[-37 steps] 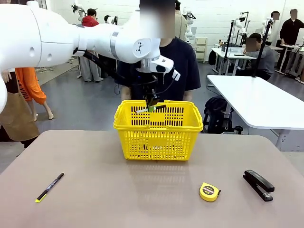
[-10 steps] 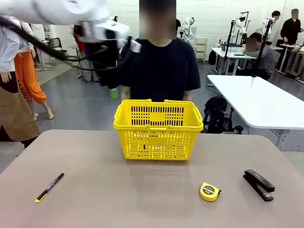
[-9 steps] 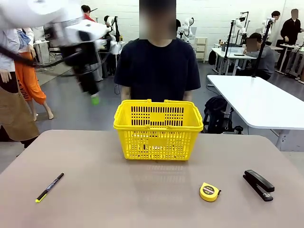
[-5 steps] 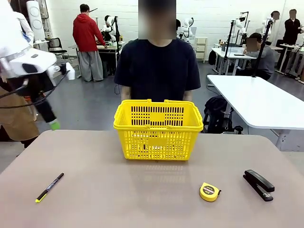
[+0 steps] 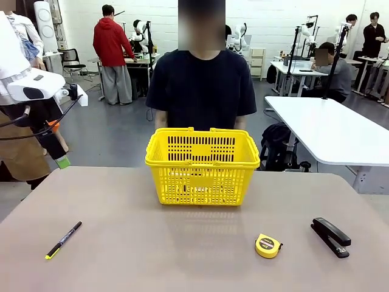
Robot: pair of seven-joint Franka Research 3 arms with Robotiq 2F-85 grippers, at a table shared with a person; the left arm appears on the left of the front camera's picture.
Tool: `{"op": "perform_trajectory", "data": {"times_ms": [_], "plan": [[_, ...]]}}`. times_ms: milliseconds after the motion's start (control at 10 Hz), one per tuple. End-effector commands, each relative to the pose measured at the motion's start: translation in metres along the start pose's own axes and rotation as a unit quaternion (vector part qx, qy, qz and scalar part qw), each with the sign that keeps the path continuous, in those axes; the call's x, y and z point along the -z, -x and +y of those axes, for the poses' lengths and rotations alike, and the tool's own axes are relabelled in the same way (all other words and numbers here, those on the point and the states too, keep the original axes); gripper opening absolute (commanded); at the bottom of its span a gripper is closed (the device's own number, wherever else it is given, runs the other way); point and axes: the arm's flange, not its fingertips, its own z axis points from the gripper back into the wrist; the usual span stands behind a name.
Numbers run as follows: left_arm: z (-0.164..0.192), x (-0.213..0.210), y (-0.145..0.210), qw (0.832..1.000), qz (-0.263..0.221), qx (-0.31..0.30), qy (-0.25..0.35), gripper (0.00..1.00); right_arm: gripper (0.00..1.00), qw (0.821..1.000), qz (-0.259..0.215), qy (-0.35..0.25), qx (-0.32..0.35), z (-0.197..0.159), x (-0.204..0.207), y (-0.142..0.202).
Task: Place the items the person wants into the basket.
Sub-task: Pick up the item the person points to and place it in the Market Basket.
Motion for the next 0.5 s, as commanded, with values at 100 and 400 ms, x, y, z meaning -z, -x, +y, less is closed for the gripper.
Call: {"op": "perform_trajectory", "data": {"times_ms": [100, 400], "plan": [[0.000, 0.000, 0.000, 1.000, 0.000, 0.000, 0.000, 1.00, 1.00, 1.000, -0.012, -0.012, -0.006, 0.000, 0.001, -0.001], [0.040, -0.080, 0.058, 0.955, -0.144, 0.148, 0.214, 1.00, 1.00, 1.000, -0.012, -0.012, -0.006, 0.000, 0.001, -0.001]]}}
